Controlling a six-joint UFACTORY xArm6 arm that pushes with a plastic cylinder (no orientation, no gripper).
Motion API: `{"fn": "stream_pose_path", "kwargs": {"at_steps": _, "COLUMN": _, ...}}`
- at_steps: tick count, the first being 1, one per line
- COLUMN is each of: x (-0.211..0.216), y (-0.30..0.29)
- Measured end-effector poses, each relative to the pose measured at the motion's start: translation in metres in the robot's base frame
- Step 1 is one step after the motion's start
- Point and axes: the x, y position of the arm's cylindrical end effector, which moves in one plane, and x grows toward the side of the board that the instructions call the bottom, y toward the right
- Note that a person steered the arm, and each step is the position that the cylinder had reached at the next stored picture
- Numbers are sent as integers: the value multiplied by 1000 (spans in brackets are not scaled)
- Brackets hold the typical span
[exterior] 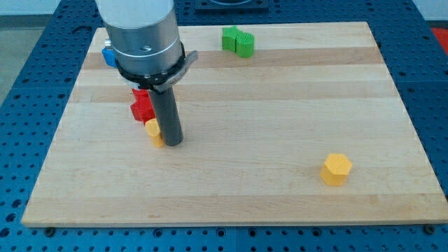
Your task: Move your arm at the yellow hexagon
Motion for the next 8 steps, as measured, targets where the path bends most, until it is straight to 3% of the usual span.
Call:
{"fn": "stream_pose_path", "kwargs": {"at_steps": 2, "x": 0, "y": -12}}
{"fn": "stream_pose_path", "kwargs": {"at_steps": 3, "x": 9, "y": 14}}
{"fn": "stream_pose_path", "kwargs": {"at_steps": 4, "x": 24, "y": 114}}
{"fn": "stream_pose_path", "kwargs": {"at_steps": 5, "x": 18, "y": 178}}
{"fn": "stream_pose_path", "kwargs": {"at_steps": 6, "x": -3, "y": 214}}
{"fn": "stream_pose_path", "kwargs": {"at_steps": 8, "x": 22, "y": 301}}
